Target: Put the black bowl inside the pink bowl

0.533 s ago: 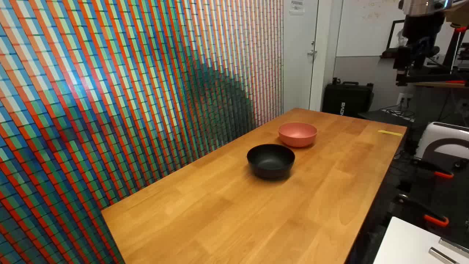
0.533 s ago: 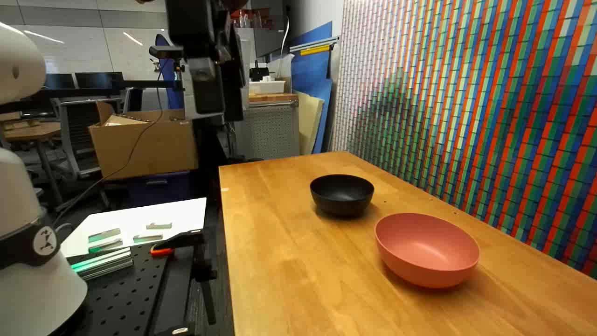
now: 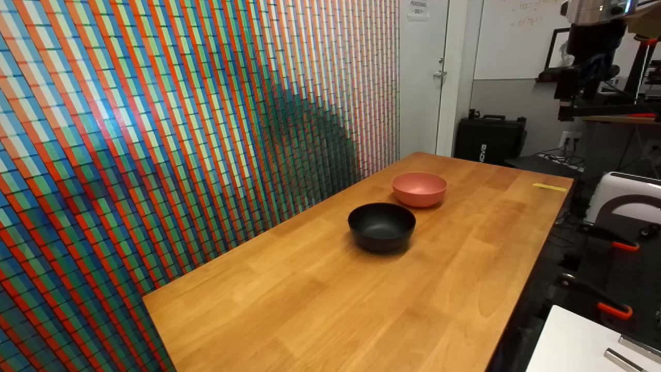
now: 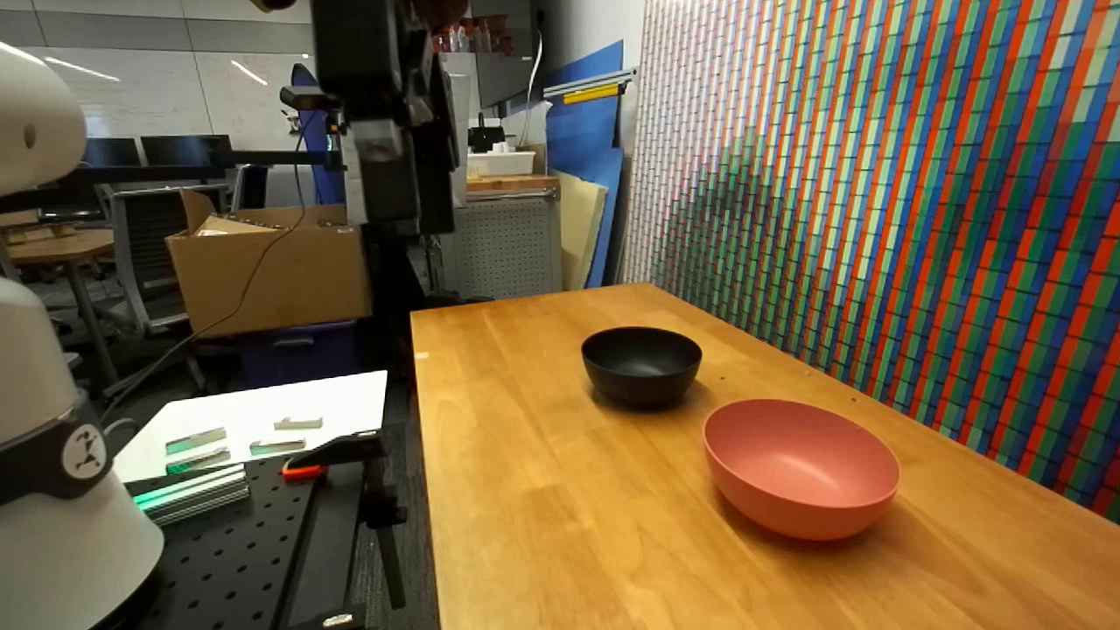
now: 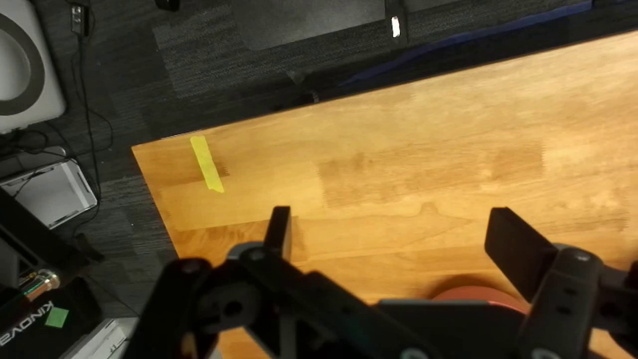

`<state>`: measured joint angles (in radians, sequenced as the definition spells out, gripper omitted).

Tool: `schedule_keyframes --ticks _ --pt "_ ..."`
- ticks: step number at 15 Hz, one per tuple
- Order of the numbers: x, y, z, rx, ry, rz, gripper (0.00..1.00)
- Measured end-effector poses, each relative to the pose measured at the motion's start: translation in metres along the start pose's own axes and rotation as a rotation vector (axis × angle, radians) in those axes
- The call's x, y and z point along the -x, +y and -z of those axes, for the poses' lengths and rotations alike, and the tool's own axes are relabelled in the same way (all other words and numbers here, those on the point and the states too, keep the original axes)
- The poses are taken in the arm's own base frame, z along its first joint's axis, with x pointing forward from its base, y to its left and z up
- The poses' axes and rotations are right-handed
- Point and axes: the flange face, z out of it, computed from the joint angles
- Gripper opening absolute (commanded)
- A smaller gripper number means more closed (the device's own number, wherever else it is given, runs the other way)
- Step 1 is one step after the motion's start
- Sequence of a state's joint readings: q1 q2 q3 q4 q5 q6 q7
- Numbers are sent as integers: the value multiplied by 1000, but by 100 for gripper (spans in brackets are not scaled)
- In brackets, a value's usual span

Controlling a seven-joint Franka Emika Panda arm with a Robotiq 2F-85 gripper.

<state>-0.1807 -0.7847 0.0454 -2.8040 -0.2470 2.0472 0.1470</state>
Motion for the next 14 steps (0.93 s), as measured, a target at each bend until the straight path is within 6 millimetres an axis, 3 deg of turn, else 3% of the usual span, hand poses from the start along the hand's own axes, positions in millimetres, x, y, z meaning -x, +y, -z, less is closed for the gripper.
schedule_keyframes --ticks 2,4,7,9,11,14 --pt "-7 -5 11 -32 30 -4 100" --pt "-21 -22 34 -97 112 -6 100" --pt "-40 -67 72 -201 245 9 100" --pt "-53 -97 83 -247 319 13 100" --pt "-65 -125 74 -268 366 12 100" --pt "-82 -168 34 -280 373 7 100"
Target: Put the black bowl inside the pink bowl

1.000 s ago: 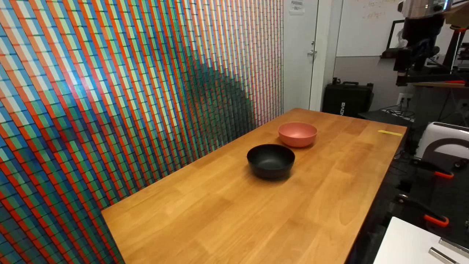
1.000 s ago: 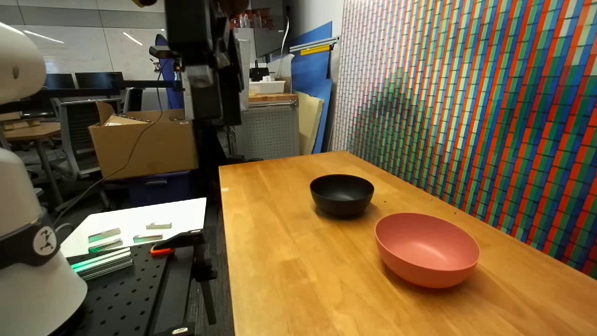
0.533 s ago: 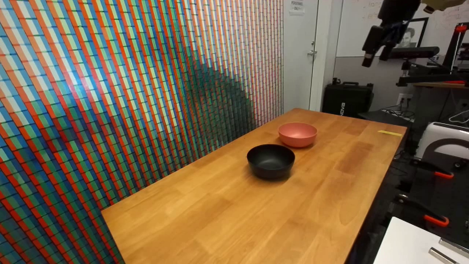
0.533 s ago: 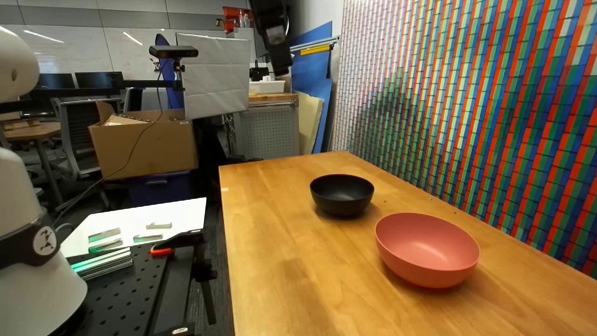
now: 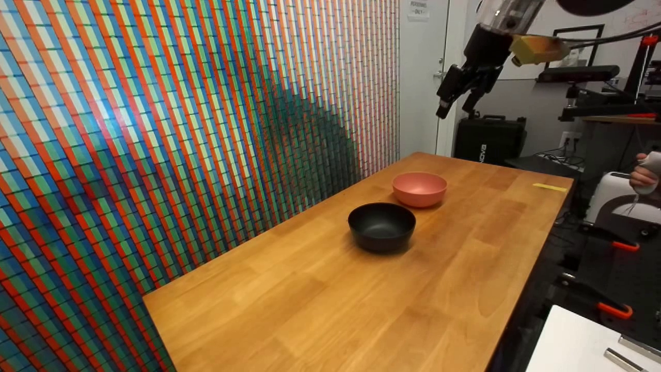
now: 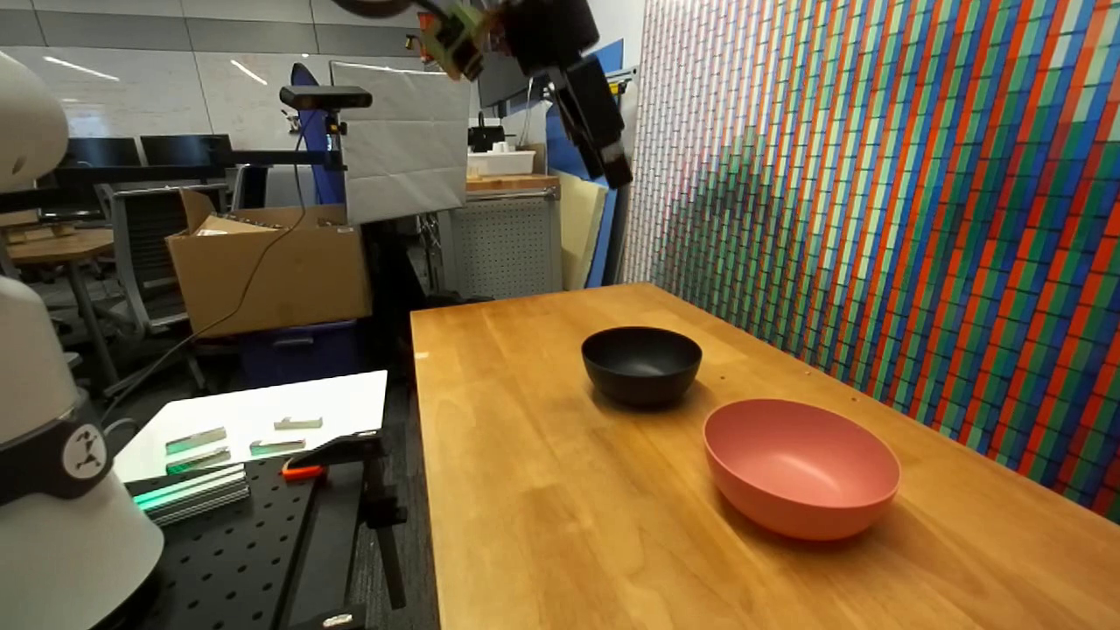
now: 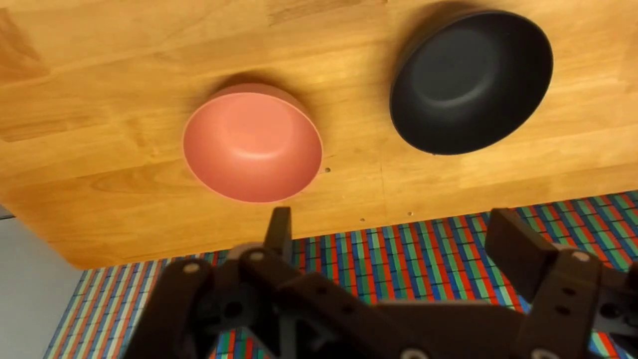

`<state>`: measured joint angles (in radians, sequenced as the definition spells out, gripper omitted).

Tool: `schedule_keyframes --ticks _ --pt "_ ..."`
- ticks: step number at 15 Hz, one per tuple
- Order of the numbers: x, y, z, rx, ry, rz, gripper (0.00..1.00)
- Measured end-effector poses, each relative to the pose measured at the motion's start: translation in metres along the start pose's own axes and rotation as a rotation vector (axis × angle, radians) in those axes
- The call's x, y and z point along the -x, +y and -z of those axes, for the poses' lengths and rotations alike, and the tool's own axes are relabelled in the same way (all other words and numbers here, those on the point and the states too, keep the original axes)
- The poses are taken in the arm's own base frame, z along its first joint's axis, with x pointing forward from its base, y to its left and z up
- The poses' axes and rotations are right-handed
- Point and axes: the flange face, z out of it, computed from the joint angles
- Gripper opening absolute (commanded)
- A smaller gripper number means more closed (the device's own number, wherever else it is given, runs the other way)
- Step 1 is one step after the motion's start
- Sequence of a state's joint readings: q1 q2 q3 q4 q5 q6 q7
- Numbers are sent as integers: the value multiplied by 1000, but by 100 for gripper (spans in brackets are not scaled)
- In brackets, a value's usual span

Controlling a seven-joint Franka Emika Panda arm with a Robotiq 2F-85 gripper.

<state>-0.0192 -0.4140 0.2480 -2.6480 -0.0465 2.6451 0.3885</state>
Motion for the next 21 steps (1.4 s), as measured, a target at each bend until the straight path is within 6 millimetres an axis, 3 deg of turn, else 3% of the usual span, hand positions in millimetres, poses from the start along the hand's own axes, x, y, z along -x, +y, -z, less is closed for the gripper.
schedule_keyframes --ticks 4,8,15,21 --pt "6 -26 -73 41 -73 -10 100" --pt "-8 -39 -119 73 -154 -37 100" --pt "-41 -50 -165 160 -297 -54 100" --pt "-44 -63 -192 181 -340 -46 100"
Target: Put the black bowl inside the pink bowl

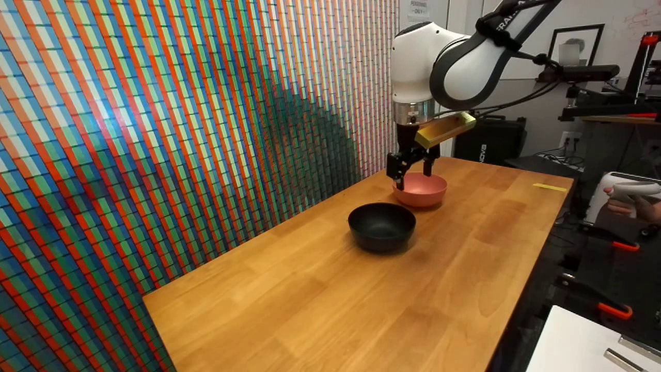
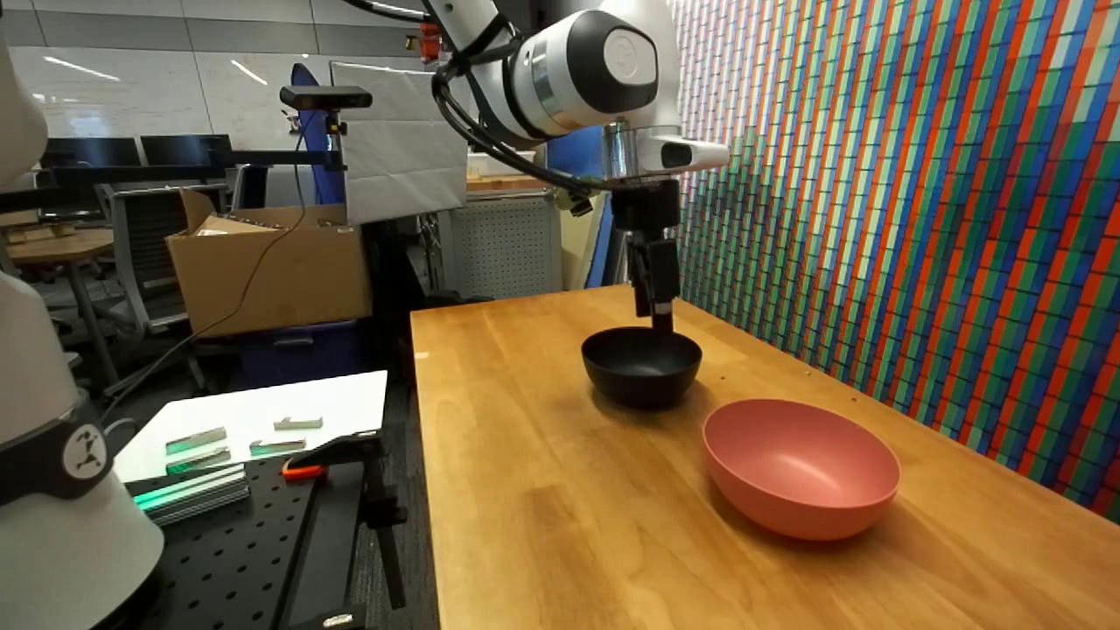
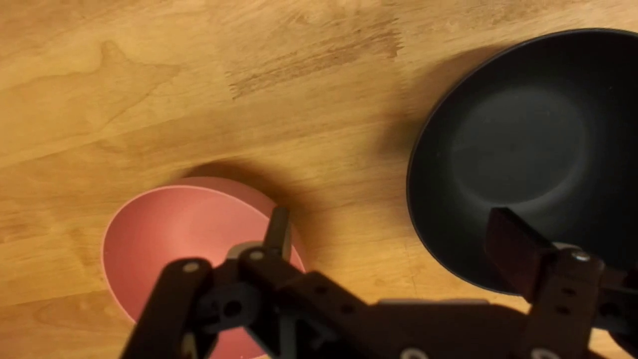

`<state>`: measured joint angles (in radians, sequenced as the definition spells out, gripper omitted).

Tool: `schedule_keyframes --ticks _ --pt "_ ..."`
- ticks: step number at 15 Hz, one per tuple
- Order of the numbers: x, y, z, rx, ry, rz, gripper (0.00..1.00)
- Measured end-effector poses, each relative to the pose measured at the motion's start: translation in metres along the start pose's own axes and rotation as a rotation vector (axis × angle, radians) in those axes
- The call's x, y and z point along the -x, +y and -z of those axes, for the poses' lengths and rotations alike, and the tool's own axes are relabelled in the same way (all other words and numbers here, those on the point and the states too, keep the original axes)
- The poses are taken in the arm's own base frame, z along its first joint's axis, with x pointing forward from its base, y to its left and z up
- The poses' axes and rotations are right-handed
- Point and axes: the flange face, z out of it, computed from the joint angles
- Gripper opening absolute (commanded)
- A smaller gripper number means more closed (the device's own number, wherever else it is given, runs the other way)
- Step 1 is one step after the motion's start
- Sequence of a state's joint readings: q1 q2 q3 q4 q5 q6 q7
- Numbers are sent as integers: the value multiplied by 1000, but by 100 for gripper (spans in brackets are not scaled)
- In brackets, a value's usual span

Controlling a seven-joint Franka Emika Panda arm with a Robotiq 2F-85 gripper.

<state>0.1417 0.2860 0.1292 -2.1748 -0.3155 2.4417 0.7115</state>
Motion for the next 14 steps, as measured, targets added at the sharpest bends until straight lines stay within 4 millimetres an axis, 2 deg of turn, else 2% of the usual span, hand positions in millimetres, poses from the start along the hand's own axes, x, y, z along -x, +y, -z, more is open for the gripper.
schedule_keyframes --ticks 8,11,12,13,14 --pt "9 -3 -61 35 -93 -7 100" --pt "9 -4 -78 38 -99 -8 100" --pt "9 -5 -82 36 -96 -6 75" --pt "9 -7 -86 33 -92 -5 74" --pt "10 -10 -89 30 -88 -2 66"
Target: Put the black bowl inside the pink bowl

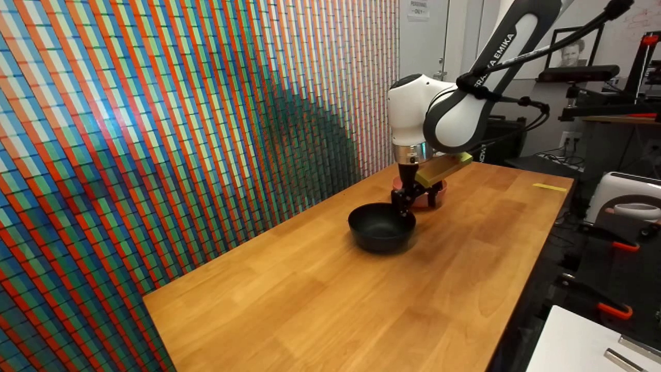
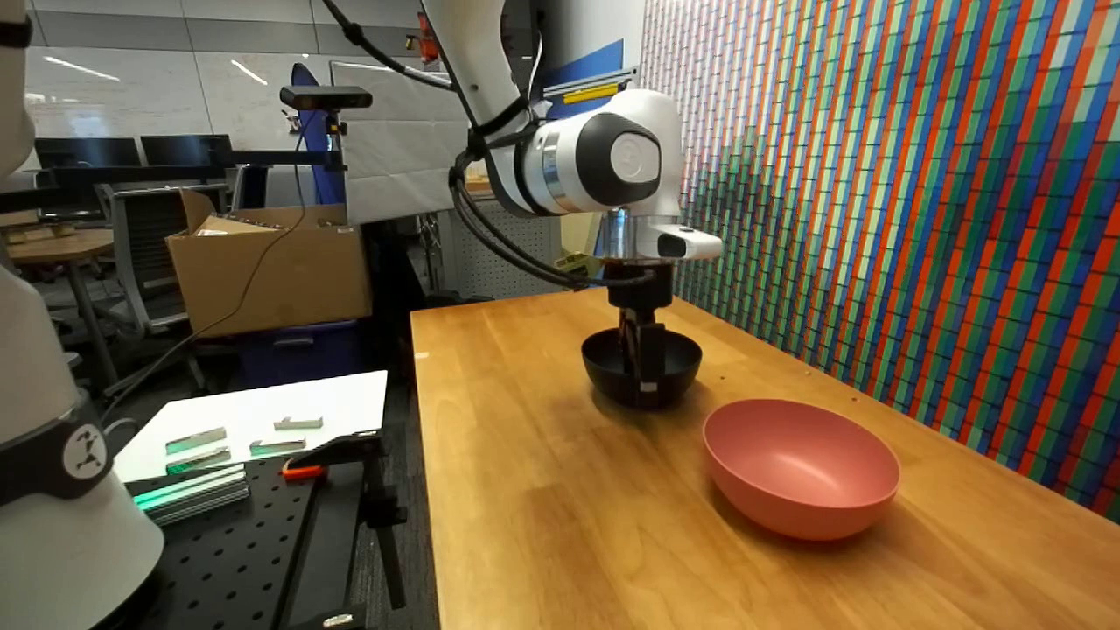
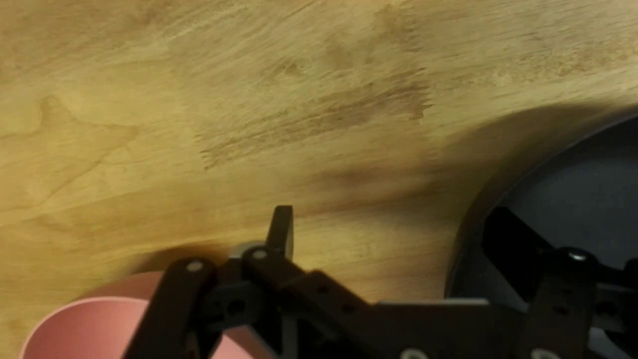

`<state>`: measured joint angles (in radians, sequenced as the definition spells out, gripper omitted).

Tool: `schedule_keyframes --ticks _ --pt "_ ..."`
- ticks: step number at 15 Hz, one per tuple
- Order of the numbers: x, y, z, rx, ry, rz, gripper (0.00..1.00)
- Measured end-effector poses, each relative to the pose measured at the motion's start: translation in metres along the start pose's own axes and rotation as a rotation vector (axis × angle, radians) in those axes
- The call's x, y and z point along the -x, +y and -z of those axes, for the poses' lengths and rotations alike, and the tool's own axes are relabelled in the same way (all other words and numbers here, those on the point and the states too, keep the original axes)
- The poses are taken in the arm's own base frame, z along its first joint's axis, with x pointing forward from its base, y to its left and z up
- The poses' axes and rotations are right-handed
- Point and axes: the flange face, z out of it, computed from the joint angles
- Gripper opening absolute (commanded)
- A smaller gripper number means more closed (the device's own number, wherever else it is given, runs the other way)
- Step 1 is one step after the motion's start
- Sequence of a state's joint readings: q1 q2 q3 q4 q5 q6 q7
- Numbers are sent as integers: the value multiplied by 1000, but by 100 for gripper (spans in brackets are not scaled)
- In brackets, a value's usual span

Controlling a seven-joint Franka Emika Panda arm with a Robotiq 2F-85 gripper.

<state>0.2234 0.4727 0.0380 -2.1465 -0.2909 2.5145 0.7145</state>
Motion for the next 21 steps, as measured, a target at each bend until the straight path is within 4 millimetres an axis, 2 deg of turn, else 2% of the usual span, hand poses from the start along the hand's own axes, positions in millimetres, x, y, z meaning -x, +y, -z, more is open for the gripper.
schedule_keyframes --ticks 7,9,11,15,18,21 --pt "-4 -16 -14 -20 15 1 11" --pt "-7 -16 -15 -24 15 -11 0" --pt "-12 -16 -11 -32 19 -23 4" --pt "-16 -14 3 -52 27 -44 3" --pt "-21 -8 21 -69 37 -62 0" --pt "-33 9 46 -92 65 -95 1"
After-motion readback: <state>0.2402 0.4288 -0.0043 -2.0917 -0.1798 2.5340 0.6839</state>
